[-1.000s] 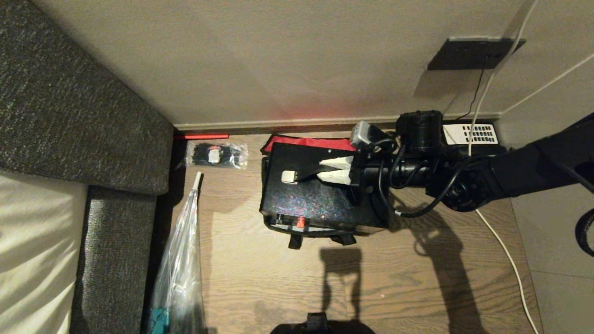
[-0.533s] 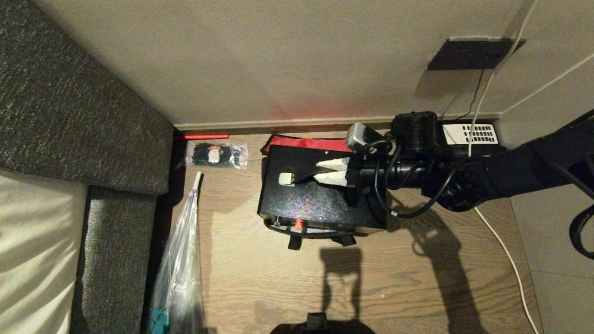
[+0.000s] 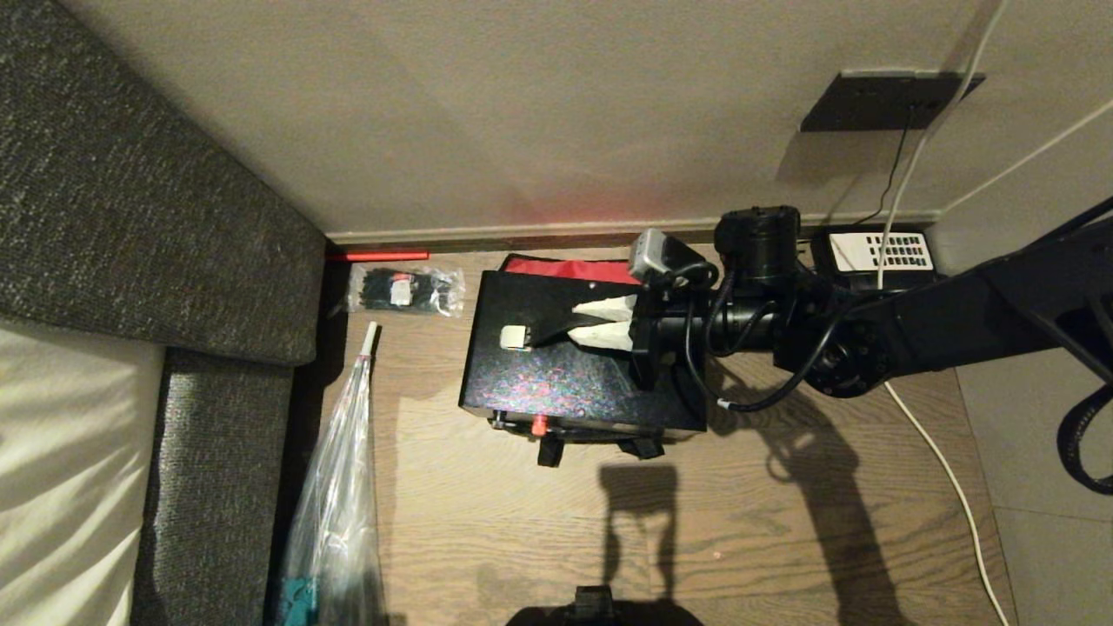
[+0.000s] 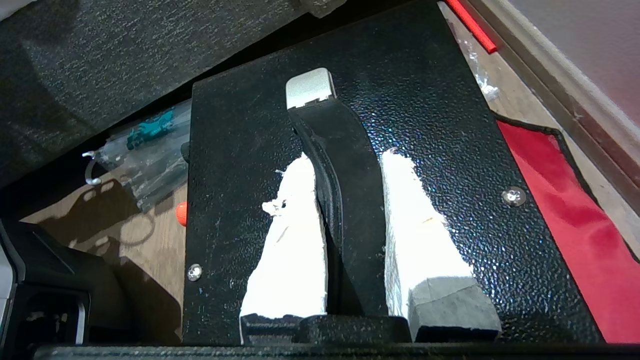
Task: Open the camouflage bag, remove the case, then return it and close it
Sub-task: Place the black box back
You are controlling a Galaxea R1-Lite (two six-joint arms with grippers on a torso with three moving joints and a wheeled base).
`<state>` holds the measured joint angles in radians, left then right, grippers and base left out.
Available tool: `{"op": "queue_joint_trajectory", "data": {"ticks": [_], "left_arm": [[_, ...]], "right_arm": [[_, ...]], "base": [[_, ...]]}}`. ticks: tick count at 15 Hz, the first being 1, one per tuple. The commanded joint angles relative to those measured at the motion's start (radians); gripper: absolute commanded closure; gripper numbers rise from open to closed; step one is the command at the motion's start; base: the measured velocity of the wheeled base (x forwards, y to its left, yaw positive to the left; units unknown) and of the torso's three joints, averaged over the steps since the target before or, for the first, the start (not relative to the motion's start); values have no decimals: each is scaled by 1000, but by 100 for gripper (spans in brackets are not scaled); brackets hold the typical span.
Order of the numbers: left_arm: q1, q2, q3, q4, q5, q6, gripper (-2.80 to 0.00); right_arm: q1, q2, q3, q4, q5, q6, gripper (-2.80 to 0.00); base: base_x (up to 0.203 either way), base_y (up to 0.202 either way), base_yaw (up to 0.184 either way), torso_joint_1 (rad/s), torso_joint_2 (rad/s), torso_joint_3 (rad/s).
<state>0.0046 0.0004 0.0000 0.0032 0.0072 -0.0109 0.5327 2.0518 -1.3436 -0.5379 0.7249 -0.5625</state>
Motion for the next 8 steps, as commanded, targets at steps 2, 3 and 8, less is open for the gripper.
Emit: {"op": "queue_joint_trajectory", "data": {"ticks": [2,3,8], "left_arm": [[1,-2,3,0,0,-1,0],[0,-2,3,0,0,0,0],[0,-2,3,0,0,0,0]], "right_arm": [[4,26,-1,-4,5,-4,0],[4,28,-2,-4,5,-4,0],[-24,55,-31,-6,7,5,0]], "base": [[0,0,0,0,0,0],[0,0,0,0,0,0],[0,0,0,0,0,0]]}}
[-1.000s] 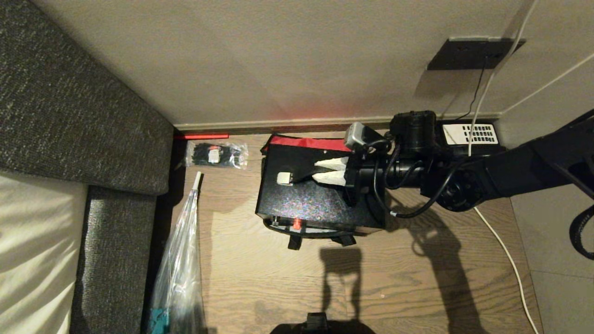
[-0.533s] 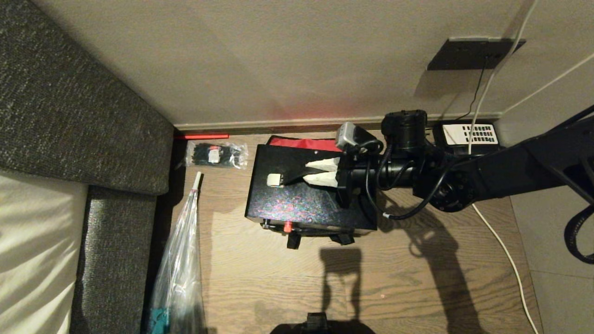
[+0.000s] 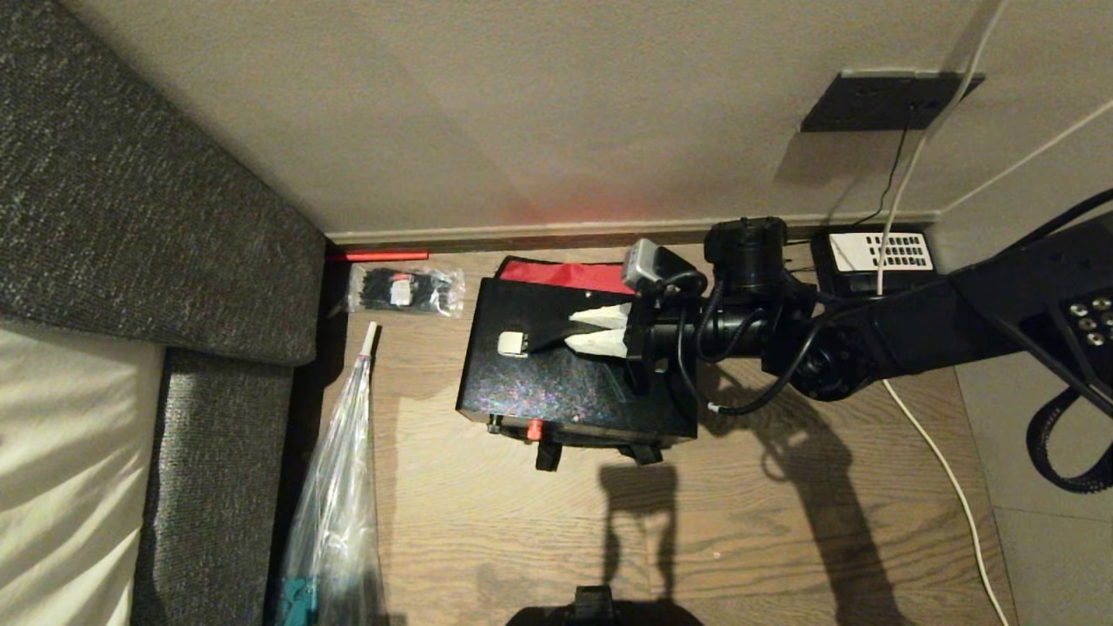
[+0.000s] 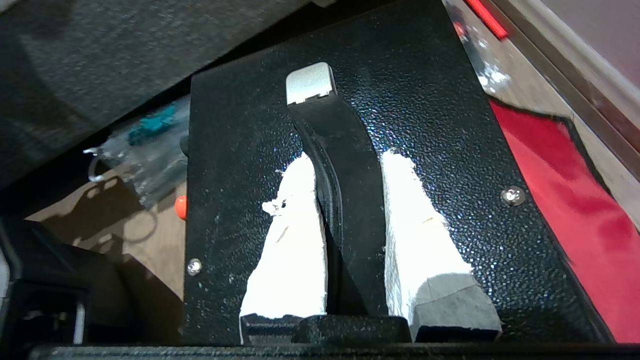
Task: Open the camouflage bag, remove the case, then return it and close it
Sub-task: Place the black box back
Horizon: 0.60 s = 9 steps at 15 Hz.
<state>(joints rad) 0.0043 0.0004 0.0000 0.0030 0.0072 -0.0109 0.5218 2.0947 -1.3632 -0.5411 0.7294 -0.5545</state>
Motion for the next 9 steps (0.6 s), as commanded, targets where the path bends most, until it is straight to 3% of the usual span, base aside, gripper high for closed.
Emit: {"op": "queue_joint_trajectory", "data": {"ticks": [1,9], "left_arm": [[0,-2,3,0,0,0,0],[0,-2,3,0,0,0,0]], "right_arm": [[-19,21,-22,-3,2,-4,0],[-54,48,-95,-1,2,-1,0]], "base": [[0,0,0,0,0,0],[0,0,0,0,0,0]]}}
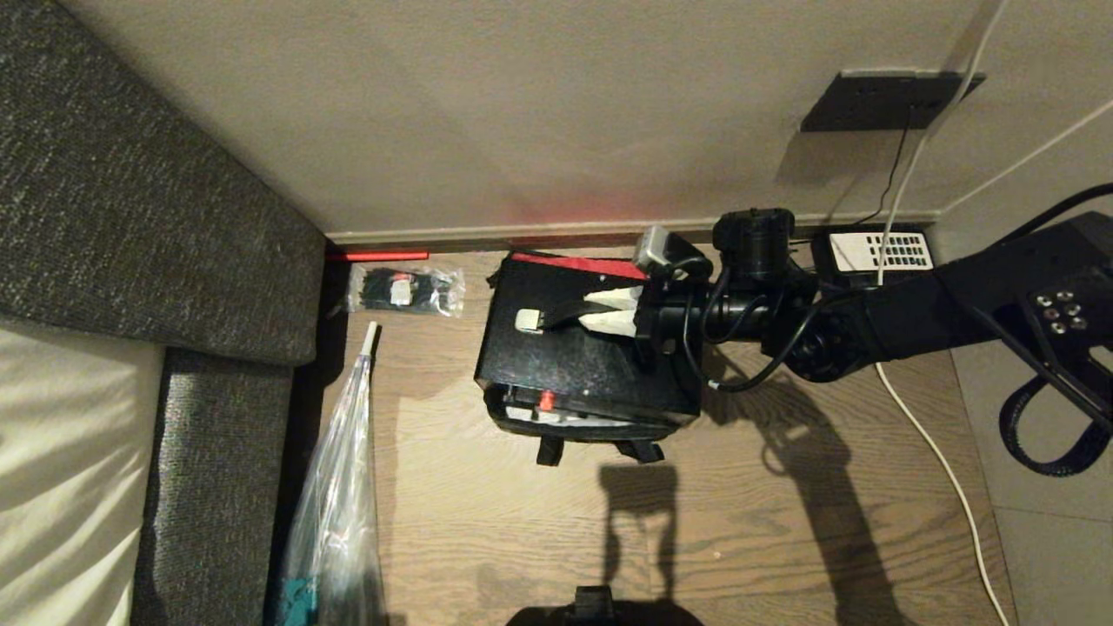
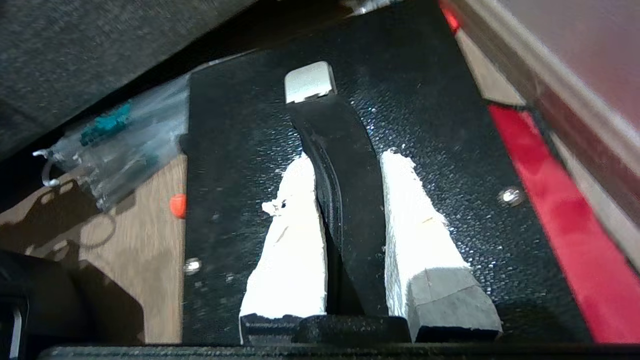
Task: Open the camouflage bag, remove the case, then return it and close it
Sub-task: Place the black box back
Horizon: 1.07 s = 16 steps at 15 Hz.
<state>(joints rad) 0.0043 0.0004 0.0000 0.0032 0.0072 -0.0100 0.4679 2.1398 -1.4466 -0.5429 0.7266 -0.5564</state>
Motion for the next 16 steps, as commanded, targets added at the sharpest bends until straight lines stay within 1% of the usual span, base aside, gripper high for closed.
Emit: {"op": "queue_joint_trajectory", "data": {"ticks": [1,3,6,10,16], "left_arm": [[0,-2,3,0,0,-1,0],[0,-2,3,0,0,-1,0],[0,-2,3,0,0,-2,0],[1,-2,3,0,0,-1,0],[0,-2,3,0,0,-1,0]], "right_arm": [[0,3,-24,2,4,4,0],[2,10,-40,5,5,2,0],[1,30,13,3,10,-4,0],[0,83,60,-5,57,-2,0],[-21,157,52,-13,58,0,0]], "base": [[0,0,0,0,0,0],[0,0,0,0,0,0],[0,0,0,0,0,0],[0,0,0,0,0,0],[0,0,0,0,0,0]]}}
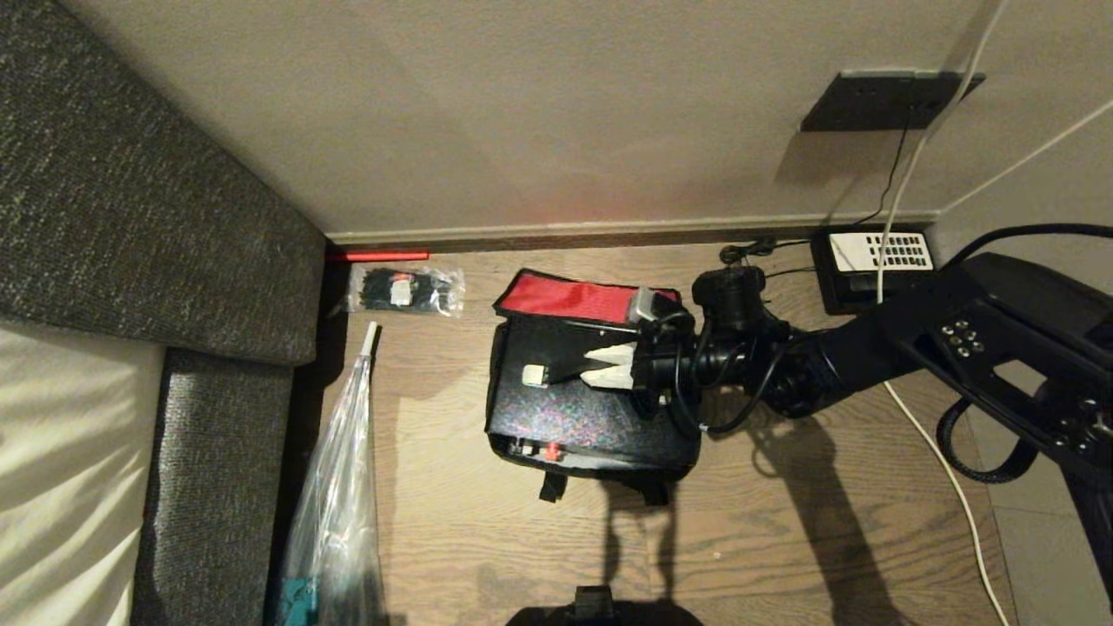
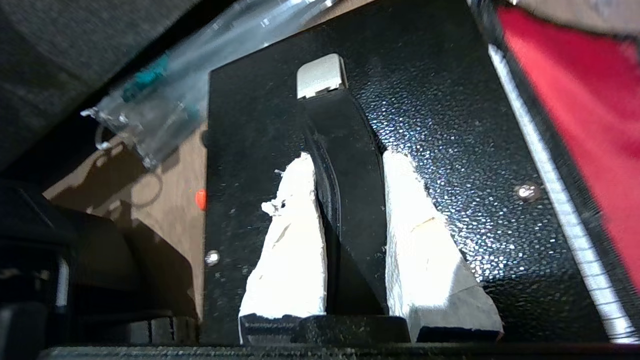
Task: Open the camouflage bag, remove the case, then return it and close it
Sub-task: Place the black box back
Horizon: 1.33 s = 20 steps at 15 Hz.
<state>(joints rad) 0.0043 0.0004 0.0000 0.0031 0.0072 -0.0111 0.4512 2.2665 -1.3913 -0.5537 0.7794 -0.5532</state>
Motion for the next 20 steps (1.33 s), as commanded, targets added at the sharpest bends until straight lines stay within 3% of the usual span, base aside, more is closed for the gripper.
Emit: {"op": "queue_joint_trajectory", "data": {"ticks": [1,9,12,20], "left_arm": [[0,-2,3,0,0,-1,0],[1,-2,3,0,0,-1,0],[1,-1,3,0,0,-1,0],[1,-2,3,0,0,0,0]], "right_arm": [[-9,43,-2,-13,5,-4,0],[-17,108,2,-101,5,-3,0],[-17,144,17,-203,-3,-4,0],[-29,178,12,-215,-3,-10,0]], "base": [[0,0,0,0,0,0],[0,0,0,0,0,0],[0,0,0,0,0,0],[0,0,0,0,0,0]]}}
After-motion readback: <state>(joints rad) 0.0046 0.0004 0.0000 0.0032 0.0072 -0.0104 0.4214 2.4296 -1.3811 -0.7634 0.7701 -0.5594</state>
